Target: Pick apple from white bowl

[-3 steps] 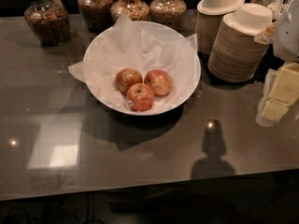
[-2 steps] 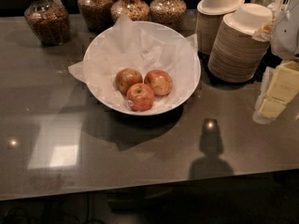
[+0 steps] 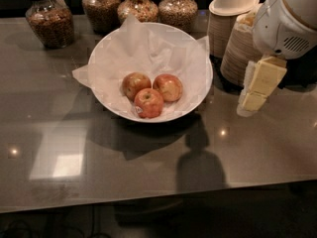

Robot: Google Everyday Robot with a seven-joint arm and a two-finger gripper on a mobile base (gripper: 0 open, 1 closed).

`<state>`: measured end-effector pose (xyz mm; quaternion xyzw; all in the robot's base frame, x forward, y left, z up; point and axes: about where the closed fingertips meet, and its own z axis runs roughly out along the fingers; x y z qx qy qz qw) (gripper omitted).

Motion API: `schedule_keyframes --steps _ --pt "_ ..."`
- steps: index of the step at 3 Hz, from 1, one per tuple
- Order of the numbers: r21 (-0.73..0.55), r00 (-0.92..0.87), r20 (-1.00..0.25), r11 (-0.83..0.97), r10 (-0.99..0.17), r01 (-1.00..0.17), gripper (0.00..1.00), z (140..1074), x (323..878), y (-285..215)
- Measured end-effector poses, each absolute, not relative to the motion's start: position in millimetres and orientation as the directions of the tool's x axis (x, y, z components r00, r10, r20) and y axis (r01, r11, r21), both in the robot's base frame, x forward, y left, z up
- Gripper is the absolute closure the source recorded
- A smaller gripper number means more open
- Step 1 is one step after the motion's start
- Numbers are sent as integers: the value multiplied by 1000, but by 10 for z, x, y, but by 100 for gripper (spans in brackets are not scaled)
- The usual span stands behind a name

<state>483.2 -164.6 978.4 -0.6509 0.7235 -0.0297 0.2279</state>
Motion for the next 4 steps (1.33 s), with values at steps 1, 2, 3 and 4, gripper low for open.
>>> schedule_keyframes --steps 1,2,3,4 --pt "-340 -49 -291 151 -955 -928 0 9784 4833 -1645" --pt "-342 -29 -358 160 -933 -926 0 9767 4927 -1532" --pt "-330 27 -469 147 -883 -932 0 9776 5129 -1302" --pt "-304 71 -545 118 -835 -945 0 9787 5232 -1082"
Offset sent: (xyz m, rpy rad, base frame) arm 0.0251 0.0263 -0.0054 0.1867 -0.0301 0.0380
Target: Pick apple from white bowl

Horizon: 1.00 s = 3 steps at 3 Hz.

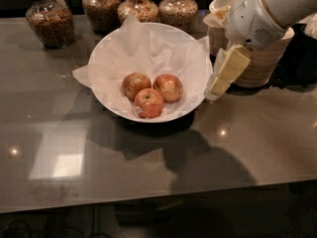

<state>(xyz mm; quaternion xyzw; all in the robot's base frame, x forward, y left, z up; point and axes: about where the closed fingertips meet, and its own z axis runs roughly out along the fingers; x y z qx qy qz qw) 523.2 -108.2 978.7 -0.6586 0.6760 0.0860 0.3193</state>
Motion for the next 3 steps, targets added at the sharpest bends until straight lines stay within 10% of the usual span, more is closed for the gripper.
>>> schedule_keyframes --steps 3 --pt "-282 99 -563 78 -820 -956 7 9637 5370 -782"
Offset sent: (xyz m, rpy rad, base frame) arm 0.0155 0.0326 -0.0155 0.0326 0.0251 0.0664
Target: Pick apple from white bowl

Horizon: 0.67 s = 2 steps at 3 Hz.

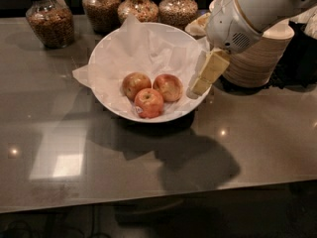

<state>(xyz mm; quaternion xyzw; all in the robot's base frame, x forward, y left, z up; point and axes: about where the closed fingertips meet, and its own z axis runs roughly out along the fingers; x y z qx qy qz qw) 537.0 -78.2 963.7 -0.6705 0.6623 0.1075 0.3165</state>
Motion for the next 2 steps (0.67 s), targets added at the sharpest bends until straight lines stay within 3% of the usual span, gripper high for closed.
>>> schedule_keyframes --steps 2 --pt "-280 90 -538 77 -838 -957 18 9371 5523 -676"
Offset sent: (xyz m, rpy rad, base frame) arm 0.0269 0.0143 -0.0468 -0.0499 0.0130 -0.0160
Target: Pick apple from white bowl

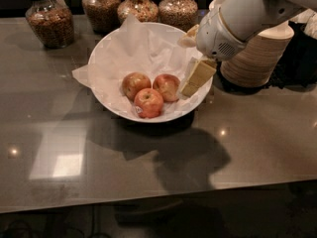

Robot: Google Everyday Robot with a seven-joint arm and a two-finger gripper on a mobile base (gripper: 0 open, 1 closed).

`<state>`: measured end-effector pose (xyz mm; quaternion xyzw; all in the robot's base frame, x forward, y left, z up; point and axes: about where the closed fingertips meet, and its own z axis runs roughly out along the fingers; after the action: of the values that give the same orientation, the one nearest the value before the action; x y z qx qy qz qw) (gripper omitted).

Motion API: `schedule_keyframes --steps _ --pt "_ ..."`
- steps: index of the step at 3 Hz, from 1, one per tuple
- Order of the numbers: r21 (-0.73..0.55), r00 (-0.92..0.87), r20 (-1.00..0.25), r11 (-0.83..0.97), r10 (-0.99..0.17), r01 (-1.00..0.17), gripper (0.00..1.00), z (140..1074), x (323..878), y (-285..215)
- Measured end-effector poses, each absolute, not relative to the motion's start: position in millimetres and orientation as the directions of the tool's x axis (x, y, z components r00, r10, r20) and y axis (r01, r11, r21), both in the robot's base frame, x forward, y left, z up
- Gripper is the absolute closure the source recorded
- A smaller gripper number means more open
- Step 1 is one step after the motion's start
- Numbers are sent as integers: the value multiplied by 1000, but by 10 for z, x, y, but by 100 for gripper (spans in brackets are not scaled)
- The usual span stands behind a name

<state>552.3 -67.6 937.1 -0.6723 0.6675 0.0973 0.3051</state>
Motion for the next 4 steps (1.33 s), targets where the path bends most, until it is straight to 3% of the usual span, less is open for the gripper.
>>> schedule_keyframes --steps 1,4 --pt "-275 93 -529 67 -844 -959 23 9247 5590 -614" --pt "-251 111 -531 31 -840 -968 24 8908 5812 -505"
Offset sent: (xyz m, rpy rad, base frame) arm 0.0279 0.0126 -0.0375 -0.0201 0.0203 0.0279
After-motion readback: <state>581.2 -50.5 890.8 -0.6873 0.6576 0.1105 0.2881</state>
